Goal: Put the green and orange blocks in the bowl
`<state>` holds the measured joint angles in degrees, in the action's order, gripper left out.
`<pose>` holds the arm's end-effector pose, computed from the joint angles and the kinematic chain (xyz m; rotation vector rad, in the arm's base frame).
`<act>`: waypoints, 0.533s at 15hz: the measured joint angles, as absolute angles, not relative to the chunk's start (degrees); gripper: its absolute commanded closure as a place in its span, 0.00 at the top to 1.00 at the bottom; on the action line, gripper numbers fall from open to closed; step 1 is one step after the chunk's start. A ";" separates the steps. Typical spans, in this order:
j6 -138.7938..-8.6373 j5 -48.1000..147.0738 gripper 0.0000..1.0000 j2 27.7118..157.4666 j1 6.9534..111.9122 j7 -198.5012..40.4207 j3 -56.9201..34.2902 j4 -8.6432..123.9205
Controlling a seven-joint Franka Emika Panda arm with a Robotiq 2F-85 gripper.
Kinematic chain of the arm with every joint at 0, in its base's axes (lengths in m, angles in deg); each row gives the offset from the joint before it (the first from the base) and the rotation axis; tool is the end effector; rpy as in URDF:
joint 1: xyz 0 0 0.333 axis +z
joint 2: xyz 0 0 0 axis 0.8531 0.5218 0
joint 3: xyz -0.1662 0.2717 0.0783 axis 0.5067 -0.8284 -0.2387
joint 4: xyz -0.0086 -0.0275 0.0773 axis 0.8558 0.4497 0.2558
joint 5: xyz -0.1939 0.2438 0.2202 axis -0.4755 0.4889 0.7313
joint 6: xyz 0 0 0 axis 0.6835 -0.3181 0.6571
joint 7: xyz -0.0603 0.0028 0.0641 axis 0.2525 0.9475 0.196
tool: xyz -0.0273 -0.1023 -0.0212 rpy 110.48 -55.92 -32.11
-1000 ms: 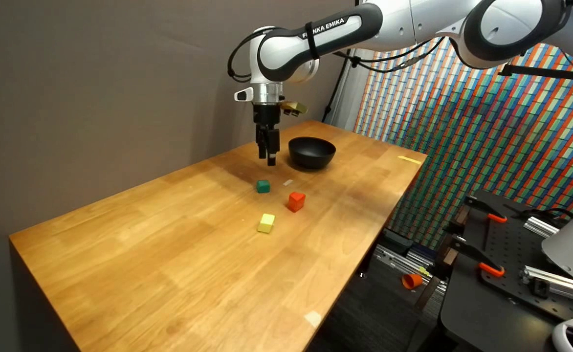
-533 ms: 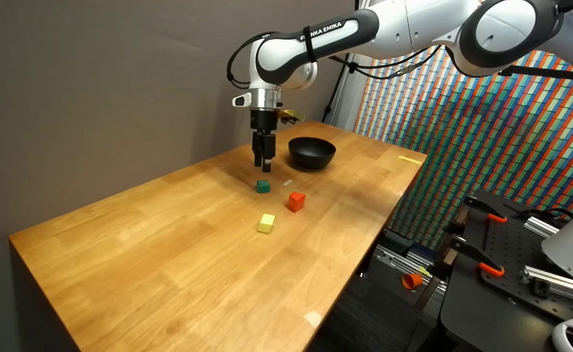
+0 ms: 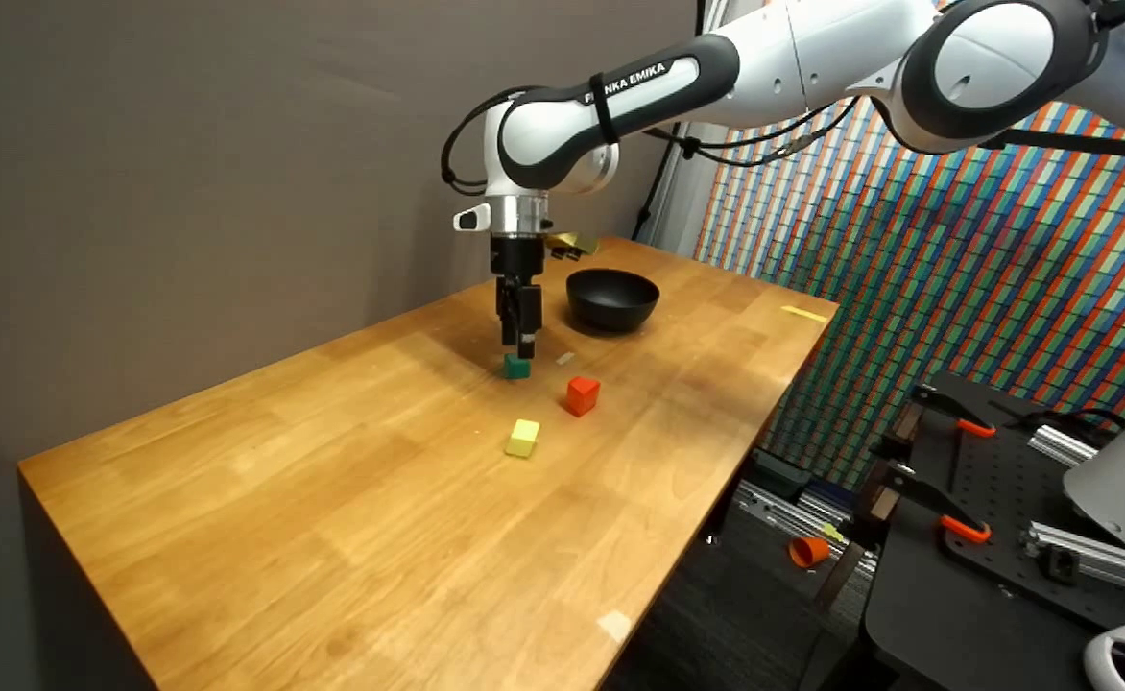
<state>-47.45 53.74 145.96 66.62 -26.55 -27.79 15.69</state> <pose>0.7376 0.2062 0.1389 -2.4646 -1.4517 0.1781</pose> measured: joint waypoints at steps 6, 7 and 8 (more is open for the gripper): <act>-52.94 50.81 0.58 145.95 69.02 -28.34 -25.61 19.11; -53.77 50.44 0.50 145.94 69.16 -28.65 -25.27 19.21; -54.59 50.33 0.42 145.94 69.22 -28.90 -24.98 19.29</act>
